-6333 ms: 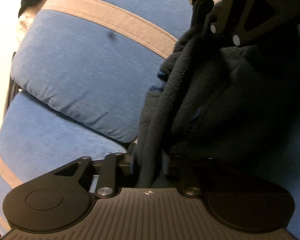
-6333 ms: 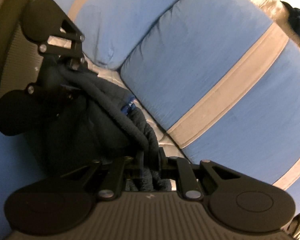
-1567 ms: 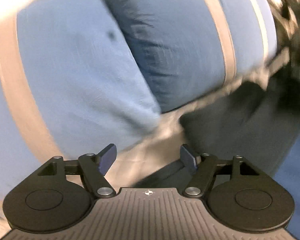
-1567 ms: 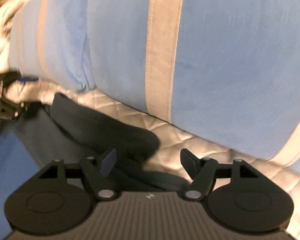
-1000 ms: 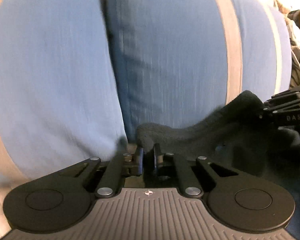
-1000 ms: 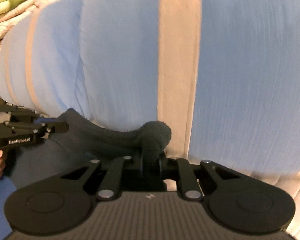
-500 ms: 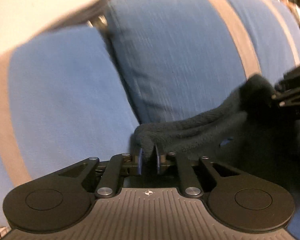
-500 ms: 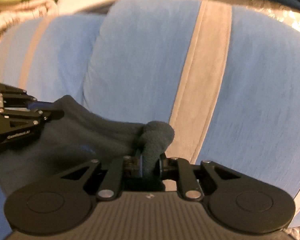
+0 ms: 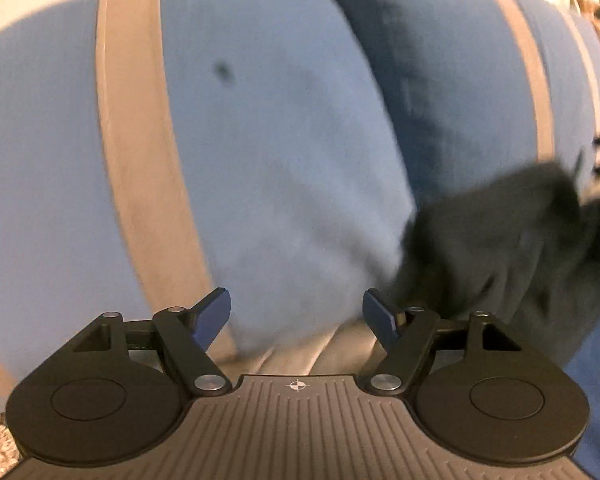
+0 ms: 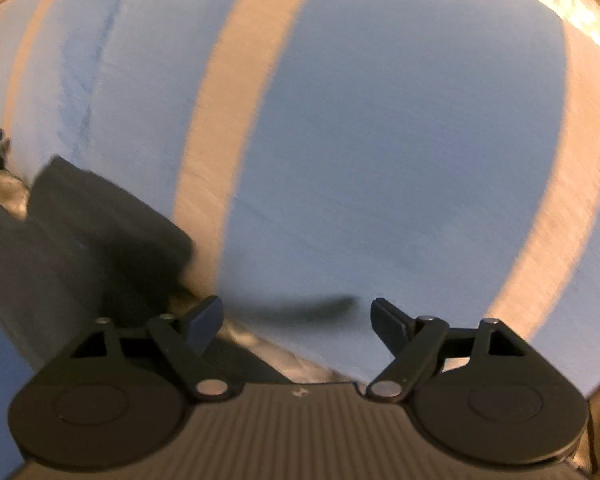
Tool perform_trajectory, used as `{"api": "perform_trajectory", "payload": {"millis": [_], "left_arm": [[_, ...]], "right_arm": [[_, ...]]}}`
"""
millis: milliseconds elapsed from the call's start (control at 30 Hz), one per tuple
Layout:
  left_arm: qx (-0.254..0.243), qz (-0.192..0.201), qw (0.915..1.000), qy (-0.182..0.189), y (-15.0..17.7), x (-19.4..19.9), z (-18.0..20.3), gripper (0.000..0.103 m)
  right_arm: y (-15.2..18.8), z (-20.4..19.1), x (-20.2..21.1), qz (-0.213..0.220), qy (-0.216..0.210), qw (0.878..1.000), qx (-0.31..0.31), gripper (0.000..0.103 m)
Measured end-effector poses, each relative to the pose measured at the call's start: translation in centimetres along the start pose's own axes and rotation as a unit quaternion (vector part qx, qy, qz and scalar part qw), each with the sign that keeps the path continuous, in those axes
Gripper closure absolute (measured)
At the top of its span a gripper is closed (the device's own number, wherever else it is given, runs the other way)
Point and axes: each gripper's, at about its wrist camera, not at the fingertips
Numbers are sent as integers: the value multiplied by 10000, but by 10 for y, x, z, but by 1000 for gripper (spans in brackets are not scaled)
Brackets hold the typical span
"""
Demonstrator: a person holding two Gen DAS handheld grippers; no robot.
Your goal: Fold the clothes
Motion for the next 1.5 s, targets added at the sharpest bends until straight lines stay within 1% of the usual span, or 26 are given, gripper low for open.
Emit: {"api": "perform_trajectory", "payload": {"millis": [67,167,233,300,400,500,533,600,633,667,733,767,833,900,967,1000,1033,1100,1133,1233,1300,1333,1367,1433,1467,1500], "left_arm": [[-172,-148,9997,65,10,-5,4,30],[-359,-289,9984,326,21,-12,15,31],[-614,-371,9961,523,28,-14,24,31],[-868,-406,9935,607,35,-15,34,32],[-907,-393,9931,632,39,-16,37,32],[-774,-578,9927,723,38,-23,34,32],[-744,-675,9920,763,38,-26,33,36],[-634,-872,9894,972,35,-30,30,59],[-641,-917,9893,939,33,-31,33,61],[-732,-930,9896,813,31,-31,37,65],[-960,-942,9895,528,27,-31,45,77],[-1114,-924,9890,306,25,-31,50,85],[-1454,-865,9854,-204,20,-33,59,86],[-1703,-770,9802,-654,19,-34,67,89],[-1855,-684,9759,-923,19,-38,71,91],[-1923,-644,9737,-1042,19,-39,73,91],[-1991,-603,9712,-1162,19,-41,75,91],[-2126,-521,9657,-1400,19,-45,79,91],[-2192,-480,9626,-1519,19,-46,81,91],[-2389,-357,9521,-1872,18,-51,87,91],[-2221,-361,9554,-1914,13,-56,86,91],[-2095,-348,9580,-1929,12,-58,87,91],[-1966,-325,9604,-1945,12,-59,88,90],[-1909,-307,9588,-2082,16,-57,91,83],[-1897,-301,9574,-2158,18,-57,93,70],[-1885,-295,9558,-2235,20,-56,94,53]], "right_arm": [[9,9,4,-92,5,10000,-14,14],[20,21,11,-176,-15,9998,-4,14],[27,28,14,-209,-42,9998,15,14],[33,33,17,-232,-81,9997,29,14],[39,39,21,-218,-193,9996,32,14],[44,45,25,-204,-305,9993,34,14],[45,46,26,-199,-343,9992,35,14],[49,50,29,-190,-417,9989,36,14],[49,50,29,-208,-468,9987,66,14],[48,48,27,-250,-533,9982,124,15],[45,44,24,-334,-662,9970,242,15],[44,42,22,-376,-726,9962,300,15],[41,37,16,-486,-819,9946,419,16],[40,29,5,-677,-804,9930,542,17],[41,21,-7,-856,-646,9922,632,20],[42,18,-12,-923,-557,9923,614,29],[42,16,-17,-969,-482,9927,536,57],[45,8,-24,-1021,-375,9931,441,76],[48,0,-24,-976,-192,9935,552,83],[56,-23,-23,-744,437,9904,1082,88],[60,-35,-23,-530,880,9844,1430,89],[60,-36,-24,-435,1058,9835,1400,89],[59,-38,-28,-388,1220,9823,1367,89],[57,-46,-38,-421,1492,9790,1323,86],[57,-51,-41,-478,1581,9768,1360,85],[56,-55,-41,-531,1651,9747,1408,74]]}}
Point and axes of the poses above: each gripper's, at about its wrist camera, not at the fingertips, and x roughly against the way its jaws point, z to its right, y to its underside, and after that the axes turned 6 degrees about -y, right-handed
